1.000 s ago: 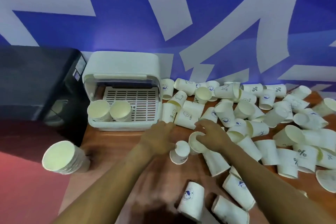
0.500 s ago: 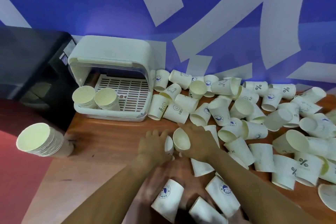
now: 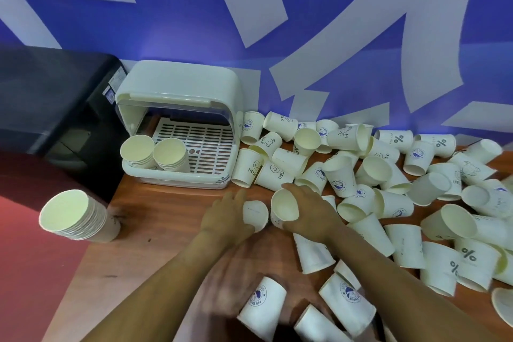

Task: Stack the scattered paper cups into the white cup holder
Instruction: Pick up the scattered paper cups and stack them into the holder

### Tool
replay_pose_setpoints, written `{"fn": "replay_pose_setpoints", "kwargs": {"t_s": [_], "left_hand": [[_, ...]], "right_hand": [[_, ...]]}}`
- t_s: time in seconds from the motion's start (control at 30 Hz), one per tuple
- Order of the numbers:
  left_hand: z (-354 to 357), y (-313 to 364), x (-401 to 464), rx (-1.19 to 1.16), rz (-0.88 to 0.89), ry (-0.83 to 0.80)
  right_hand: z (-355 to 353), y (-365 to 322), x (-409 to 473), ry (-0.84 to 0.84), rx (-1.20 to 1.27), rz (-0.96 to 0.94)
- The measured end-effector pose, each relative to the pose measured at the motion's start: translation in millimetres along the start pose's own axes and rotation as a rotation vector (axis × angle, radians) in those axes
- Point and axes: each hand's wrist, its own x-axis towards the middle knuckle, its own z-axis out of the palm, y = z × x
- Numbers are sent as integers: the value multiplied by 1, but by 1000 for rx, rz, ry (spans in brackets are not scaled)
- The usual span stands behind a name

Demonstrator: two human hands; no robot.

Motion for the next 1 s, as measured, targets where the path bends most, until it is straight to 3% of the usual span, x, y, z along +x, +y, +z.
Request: {"fn": "replay_pose_setpoints", "kwargs": {"t_s": [0.17,0.47,1.0], "left_hand": [[-22,-14,-7,-85,-7,32],[-67,-47,-22,-9,89,128],[-156,-139,-23,-346,97,220]], "right_hand": [[-18,-16,-4,100,94,34],[-36,-56,-2,198,119,56],[-35,-178,47,268,137,-37]]}}
